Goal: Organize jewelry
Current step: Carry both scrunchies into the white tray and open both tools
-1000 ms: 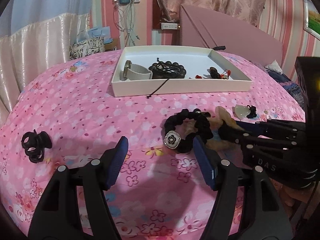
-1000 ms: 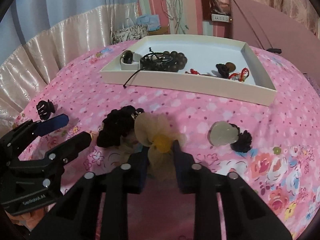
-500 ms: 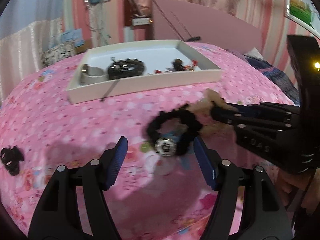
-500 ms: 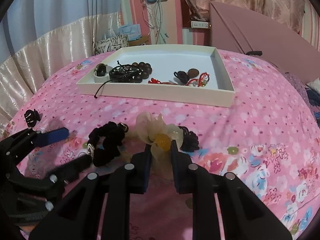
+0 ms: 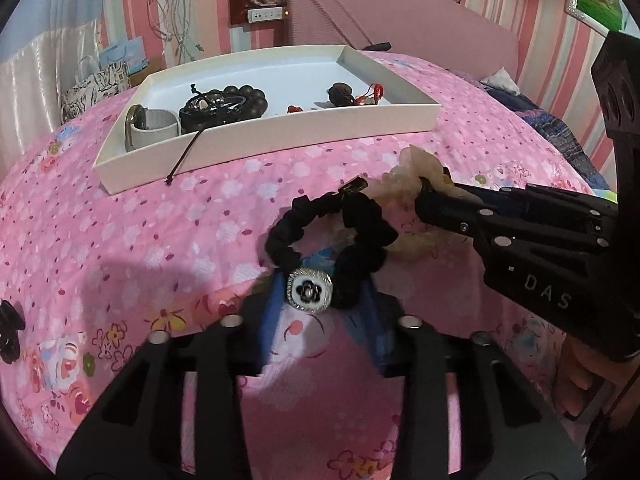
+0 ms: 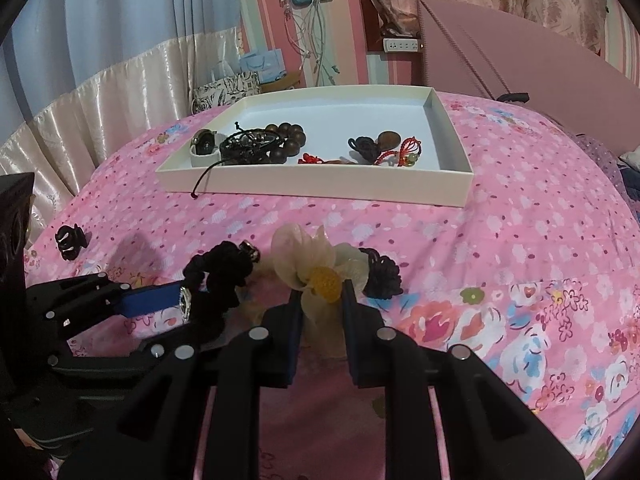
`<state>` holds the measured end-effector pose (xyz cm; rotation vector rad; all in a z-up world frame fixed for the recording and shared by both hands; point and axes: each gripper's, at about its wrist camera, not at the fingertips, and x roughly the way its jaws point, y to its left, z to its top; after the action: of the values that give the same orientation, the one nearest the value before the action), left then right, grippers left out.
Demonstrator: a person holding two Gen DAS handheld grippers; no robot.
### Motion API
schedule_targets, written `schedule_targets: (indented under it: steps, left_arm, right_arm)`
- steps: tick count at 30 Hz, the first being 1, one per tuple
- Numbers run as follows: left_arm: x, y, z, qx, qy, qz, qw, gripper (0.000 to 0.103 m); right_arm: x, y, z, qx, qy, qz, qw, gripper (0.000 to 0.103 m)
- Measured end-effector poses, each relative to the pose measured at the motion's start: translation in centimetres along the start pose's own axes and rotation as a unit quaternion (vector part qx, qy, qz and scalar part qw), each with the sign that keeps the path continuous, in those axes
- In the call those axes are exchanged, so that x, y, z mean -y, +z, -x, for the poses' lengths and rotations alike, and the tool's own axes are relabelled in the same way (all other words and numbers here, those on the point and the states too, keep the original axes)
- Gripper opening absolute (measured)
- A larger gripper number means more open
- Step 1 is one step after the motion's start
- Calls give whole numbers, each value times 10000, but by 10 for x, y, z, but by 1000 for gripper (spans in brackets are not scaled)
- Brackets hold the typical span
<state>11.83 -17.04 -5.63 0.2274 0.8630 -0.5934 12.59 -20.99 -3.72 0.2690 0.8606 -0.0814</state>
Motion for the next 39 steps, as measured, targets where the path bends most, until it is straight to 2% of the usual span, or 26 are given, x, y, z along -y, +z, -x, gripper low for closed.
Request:
schedule_targets:
  steps: [2, 5, 12, 23, 32, 39]
  left_arm:
    - [-4, 0, 1, 37, -65, 138, 9999, 24]
    - [-14, 0, 5, 157, -87, 367, 9992, 23]
    - [-24, 11, 38, 684, 251, 283, 9969, 22]
    - [-58, 73, 80, 1485, 454, 490, 9866, 23]
    - [-80, 124, 75, 1783, 605, 607, 9802, 23]
    - [-104, 158, 36, 1681, 669, 798, 9803, 23]
  right_arm:
    - [0, 0, 0, 19, -3, -5, 10000, 19]
    - [-1, 0, 2, 60, -13, 6, 10000, 19]
    - [0, 13, 29, 454, 17, 38, 9990, 19]
    - [9, 80, 56, 1054, 169, 28, 9943, 19]
    - [5, 120, 36, 1199, 69, 24, 9928, 19]
    - [18, 155, -3, 1203, 85, -173, 9926, 19]
